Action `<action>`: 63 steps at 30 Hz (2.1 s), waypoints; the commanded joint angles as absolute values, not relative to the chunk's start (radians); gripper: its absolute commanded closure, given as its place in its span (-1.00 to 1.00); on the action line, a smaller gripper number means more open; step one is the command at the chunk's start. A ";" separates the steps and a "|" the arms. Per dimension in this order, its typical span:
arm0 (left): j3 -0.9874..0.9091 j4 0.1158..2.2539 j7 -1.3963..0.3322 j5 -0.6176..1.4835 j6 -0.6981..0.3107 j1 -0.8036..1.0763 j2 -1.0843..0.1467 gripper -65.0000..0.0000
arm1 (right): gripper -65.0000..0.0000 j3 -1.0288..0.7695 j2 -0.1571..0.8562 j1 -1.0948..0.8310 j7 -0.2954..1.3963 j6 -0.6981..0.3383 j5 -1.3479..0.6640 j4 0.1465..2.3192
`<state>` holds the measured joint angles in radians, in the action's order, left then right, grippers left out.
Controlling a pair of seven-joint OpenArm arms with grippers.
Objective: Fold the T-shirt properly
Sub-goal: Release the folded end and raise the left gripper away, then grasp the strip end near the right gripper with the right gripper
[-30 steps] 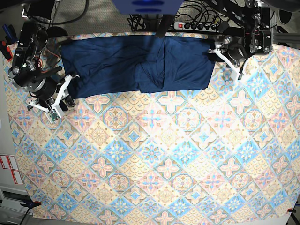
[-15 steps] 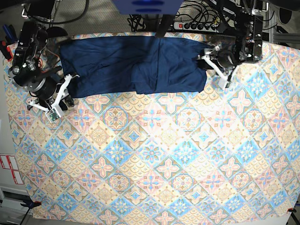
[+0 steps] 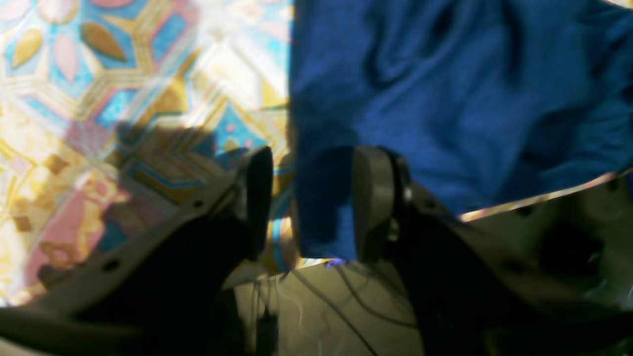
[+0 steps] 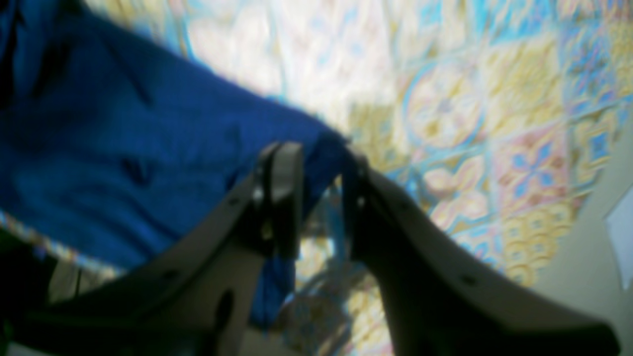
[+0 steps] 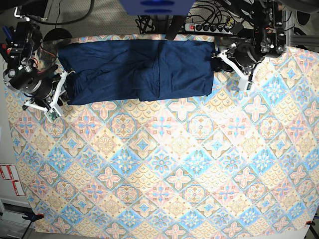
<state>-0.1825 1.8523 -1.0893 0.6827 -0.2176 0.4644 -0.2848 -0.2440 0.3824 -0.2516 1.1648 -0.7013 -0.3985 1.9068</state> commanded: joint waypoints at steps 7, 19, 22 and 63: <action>-0.358 1.894 -1.078 0.707 -0.220 0.473 -0.295 0.20 | 0.38 -0.249 0.417 -0.239 1.153 -0.698 -0.404 1.647; -0.447 1.893 -1.078 0.889 -0.220 0.487 -0.295 0.22 | 0.37 -0.162 0.415 -0.131 1.132 -0.698 -0.404 1.374; -0.447 1.891 -1.078 0.886 -0.220 0.498 -0.295 0.22 | 0.37 -0.160 0.415 -0.116 1.104 -0.698 -0.404 1.323; -0.441 1.888 -1.078 0.883 -0.220 0.501 -0.295 0.22 | 0.66 -0.030 0.409 -0.186 1.141 -0.698 -0.613 1.296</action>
<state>-0.4355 1.8744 -1.0916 0.8688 -0.2138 0.4992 -0.2829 -0.0437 0.4137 -0.1745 1.0992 -0.6868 -0.6262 1.3010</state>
